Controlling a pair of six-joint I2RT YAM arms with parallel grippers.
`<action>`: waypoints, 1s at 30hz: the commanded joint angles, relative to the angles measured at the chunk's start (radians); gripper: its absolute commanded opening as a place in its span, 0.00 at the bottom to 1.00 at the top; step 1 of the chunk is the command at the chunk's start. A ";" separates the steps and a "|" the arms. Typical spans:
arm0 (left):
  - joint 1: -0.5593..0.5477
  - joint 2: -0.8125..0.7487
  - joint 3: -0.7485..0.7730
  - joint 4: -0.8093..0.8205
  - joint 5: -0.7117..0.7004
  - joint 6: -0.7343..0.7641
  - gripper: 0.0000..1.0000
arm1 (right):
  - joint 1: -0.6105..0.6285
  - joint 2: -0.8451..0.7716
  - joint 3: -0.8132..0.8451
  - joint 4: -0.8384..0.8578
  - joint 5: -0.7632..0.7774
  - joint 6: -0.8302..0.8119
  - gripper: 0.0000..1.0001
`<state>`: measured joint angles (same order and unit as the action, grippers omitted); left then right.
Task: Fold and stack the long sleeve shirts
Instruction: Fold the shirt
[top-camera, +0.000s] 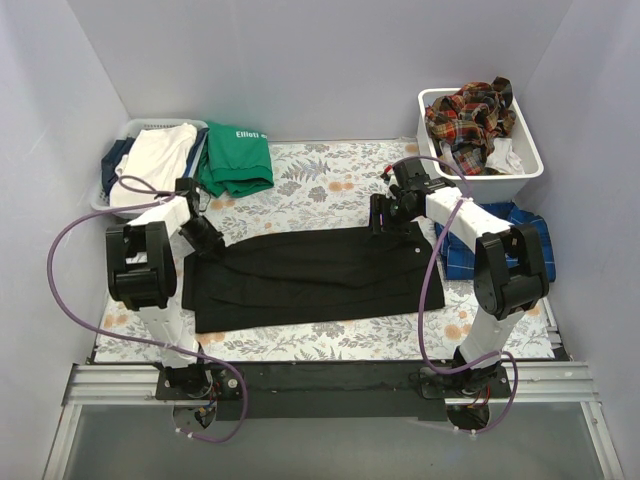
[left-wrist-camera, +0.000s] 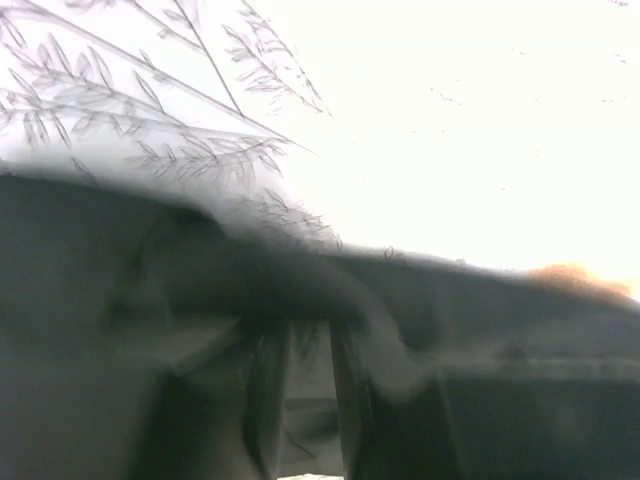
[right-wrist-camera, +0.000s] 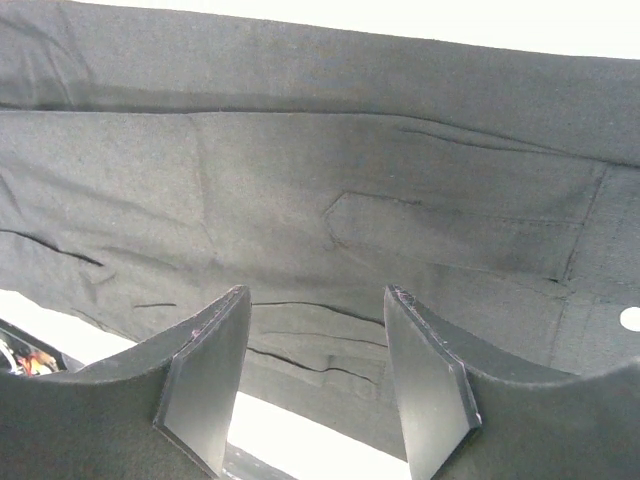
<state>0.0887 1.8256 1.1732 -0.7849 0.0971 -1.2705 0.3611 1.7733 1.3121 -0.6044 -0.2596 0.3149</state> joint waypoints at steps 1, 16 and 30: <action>-0.017 0.130 0.087 0.061 -0.068 0.005 0.20 | 0.004 -0.044 0.027 -0.008 0.011 -0.008 0.64; -0.181 0.043 0.073 0.050 -0.234 -0.161 0.22 | 0.039 -0.083 0.067 -0.012 0.054 -0.074 0.65; -0.181 -0.469 0.095 -0.125 -0.361 -0.092 0.68 | 0.387 0.213 0.495 -0.067 0.083 -0.312 0.78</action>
<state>-0.0910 1.4567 1.2156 -0.8253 -0.1806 -1.3781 0.6582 1.8942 1.6989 -0.6392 -0.1772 0.0891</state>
